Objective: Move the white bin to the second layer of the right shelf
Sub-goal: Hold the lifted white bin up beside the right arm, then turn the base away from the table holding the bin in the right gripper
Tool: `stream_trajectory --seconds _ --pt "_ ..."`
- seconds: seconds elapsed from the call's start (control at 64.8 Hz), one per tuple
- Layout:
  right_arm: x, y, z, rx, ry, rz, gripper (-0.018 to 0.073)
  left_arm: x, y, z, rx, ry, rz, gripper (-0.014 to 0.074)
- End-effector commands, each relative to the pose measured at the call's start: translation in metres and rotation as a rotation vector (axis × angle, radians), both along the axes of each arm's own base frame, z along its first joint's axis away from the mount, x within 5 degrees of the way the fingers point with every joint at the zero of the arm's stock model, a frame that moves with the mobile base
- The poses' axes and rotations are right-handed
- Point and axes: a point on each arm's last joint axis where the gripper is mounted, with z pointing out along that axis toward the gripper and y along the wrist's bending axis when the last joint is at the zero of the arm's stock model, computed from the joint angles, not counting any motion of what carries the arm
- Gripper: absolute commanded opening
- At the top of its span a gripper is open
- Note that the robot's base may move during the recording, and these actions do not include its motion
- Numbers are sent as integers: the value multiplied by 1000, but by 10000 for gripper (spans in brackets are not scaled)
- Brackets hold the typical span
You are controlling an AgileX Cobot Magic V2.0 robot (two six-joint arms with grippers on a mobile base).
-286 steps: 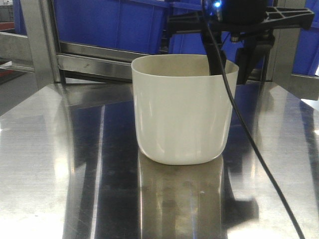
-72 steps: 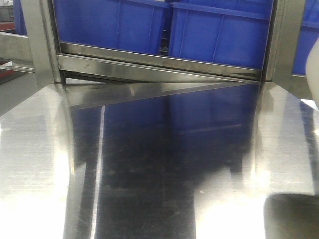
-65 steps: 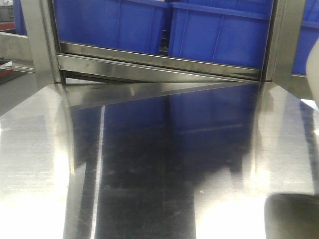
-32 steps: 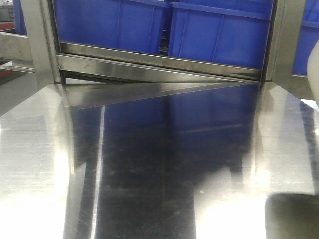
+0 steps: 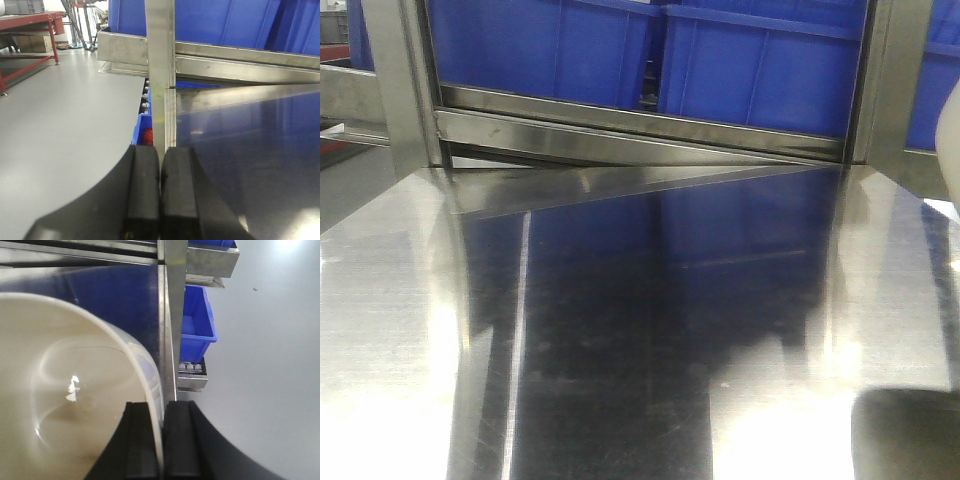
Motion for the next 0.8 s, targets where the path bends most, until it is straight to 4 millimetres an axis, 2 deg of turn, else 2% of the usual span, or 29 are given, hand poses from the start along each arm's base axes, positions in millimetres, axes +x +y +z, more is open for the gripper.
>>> stream_trajectory --seconds 0.0,0.787 --pt "2 0 19 -8 -126 1 49 0 0 -4 -7 -65 -2 85" --pt "2 0 19 -8 -126 1 49 0 0 -4 -7 -65 -2 85"
